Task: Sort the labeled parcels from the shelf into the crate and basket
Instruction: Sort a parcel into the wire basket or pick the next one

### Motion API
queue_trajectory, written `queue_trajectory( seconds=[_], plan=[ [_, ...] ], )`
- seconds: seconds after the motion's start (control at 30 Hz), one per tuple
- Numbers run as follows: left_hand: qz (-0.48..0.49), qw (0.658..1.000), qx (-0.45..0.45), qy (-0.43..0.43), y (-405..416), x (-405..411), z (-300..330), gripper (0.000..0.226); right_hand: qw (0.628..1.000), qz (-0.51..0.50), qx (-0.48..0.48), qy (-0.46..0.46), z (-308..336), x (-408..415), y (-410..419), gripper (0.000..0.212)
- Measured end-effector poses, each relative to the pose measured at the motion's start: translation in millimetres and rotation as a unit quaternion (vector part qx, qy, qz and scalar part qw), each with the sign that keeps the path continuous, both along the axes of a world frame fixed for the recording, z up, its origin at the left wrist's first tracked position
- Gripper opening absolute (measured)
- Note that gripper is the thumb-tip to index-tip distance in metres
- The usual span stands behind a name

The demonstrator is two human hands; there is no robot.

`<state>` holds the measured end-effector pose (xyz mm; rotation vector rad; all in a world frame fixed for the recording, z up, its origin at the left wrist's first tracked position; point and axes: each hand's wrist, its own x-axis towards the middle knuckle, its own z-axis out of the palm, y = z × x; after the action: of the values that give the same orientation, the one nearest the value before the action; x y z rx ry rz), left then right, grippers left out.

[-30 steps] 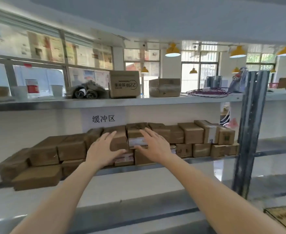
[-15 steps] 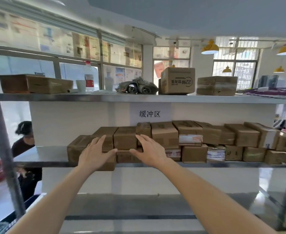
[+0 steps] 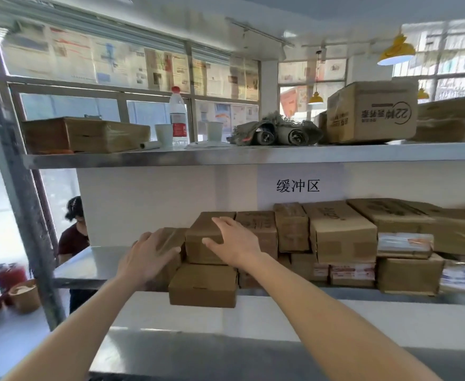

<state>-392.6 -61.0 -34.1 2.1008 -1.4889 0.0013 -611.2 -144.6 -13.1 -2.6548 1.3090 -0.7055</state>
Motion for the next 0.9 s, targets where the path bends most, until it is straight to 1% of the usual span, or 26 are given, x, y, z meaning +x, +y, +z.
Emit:
queue_trajectory(
  seconds=[0.23,0.47,0.63,0.77,0.9],
  plan=[
    [0.004,0.999,0.048,-0.006,-56.5,37.2,-30.9,0.079,1.000,-0.004,0.006,0.012,-12.5,41.0,-53.5,0.072],
    [-0.005,0.997,0.074,-0.001,-92.6,73.3,-54.5,0.086,0.999,-0.037,0.006,0.030,-17.5,66.5,-74.1,0.071],
    [-0.029,0.997,0.074,0.012,-112.8,95.4,-64.6,0.084,0.997,-0.061,0.000,0.037,-19.1,87.3,-73.9,0.070],
    [-0.054,0.993,0.086,0.059,-118.6,122.1,-71.9,0.083,0.996,-0.079,0.000,0.042,-20.2,113.3,-65.0,0.070],
    [-0.085,0.983,0.089,0.138,-122.1,148.1,-75.6,0.085,0.996,-0.080,0.002,0.049,-19.3,146.5,-50.9,0.067]
  ],
)
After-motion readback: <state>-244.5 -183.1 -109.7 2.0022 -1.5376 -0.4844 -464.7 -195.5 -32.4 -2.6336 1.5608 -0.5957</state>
